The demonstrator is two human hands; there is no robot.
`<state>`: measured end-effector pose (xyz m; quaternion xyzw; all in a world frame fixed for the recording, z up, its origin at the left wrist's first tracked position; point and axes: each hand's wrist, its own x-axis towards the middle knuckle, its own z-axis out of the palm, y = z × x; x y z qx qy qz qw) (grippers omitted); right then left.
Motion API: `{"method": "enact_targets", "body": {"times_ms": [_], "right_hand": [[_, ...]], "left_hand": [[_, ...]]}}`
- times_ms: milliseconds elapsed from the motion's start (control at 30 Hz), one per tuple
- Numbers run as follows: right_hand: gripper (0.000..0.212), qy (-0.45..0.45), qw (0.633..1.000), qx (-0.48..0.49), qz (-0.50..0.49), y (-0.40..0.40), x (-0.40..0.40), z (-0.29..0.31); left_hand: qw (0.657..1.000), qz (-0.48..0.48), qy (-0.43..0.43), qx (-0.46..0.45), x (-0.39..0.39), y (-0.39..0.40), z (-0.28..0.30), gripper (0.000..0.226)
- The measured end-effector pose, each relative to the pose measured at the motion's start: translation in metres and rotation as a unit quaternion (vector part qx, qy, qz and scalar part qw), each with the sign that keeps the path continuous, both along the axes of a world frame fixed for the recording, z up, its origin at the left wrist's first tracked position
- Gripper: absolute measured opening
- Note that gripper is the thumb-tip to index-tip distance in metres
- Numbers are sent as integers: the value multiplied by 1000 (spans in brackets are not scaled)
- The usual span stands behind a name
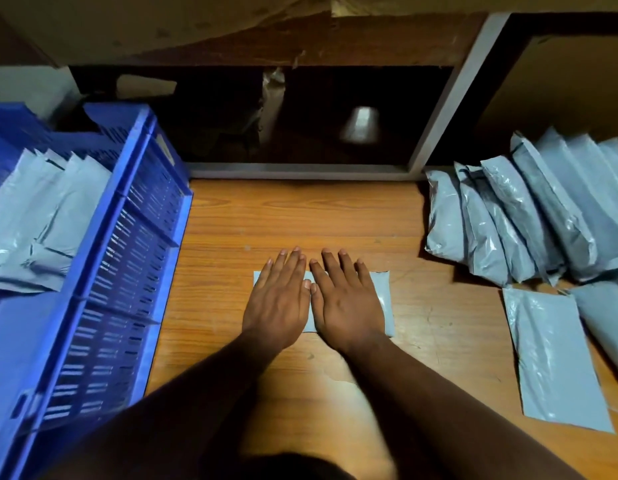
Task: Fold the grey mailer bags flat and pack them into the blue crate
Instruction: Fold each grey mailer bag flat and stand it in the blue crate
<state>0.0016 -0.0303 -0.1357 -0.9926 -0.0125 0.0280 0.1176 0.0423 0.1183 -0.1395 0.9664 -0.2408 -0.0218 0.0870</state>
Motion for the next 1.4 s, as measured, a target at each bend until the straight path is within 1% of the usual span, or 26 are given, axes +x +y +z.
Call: {"method": "enact_targets", "body": {"times_ms": [133,233,300,367,400,433,500,600,667,733,833,900,933,967,1033,1100,1133,1167,1233,1267,1333,1400], "right_hand": [[60,5,1000,27,13,-16,-6,1],[61,4,998,47,-39,-42,-21,3],[62,10,998,45,-52,-47,-24,6],[63,25,997,64,-44,-44,-23,11],[64,33,995,87,-37,-46,-23,14],[65,46,992,112,-28,-51,-23,18],[64,58,991,121,0,-68,-25,26],[63,69,994,78,20,-85,-22,45],[63,67,993,97,22,-88,-17,63],[52,19,992,127,15,-89,-15,79],[28,-106,980,167,3,-91,-22,95],[23,-160,975,156,9,-85,-29,94],[25,-169,975,142,18,-82,-33,88],[26,-161,978,128,29,-80,-38,80],[26,-100,988,102,51,-77,-52,61],[26,-35,994,80,62,-76,-69,50],[31,-21,995,77,58,-75,-74,51],[36,-29,995,84,49,-74,-74,54],[42,-70,992,99,33,-65,-61,64],[44,-79,992,97,26,-57,-50,67],[50,-69,995,69,20,-39,-25,60],[55,-30,999,41,15,-23,-6,43]], "left_hand": [[1000,0,28,2,-1,14,1,69],[997,31,67,-17,-4,35,1,74],[996,21,75,-34,-4,41,1,79],[994,3,93,-58,-1,48,0,84],[990,-9,114,-79,4,53,1,82],[984,-19,142,-102,9,58,3,74],[974,-23,173,-144,18,66,14,54],[974,-8,164,-156,27,65,42,35],[975,-9,151,-162,27,59,63,28],[976,-11,97,-197,26,57,80,30],[967,-42,-10,-251,21,61,92,29],[965,-69,-65,-243,13,61,88,27],[968,-76,-76,-229,9,61,82,28],[972,-81,-68,-212,4,62,74,28],[979,-95,-10,-179,-9,68,53,27],[978,-101,68,-169,-22,79,36,39],[974,-103,78,-183,-27,82,33,43],[971,-97,63,-210,-29,82,32,42],[965,-76,26,-249,-27,70,35,40],[967,-63,28,-245,-22,58,37,43],[980,-37,52,-186,-12,30,39,54],[992,-26,58,-112,-3,9,32,63]]}}
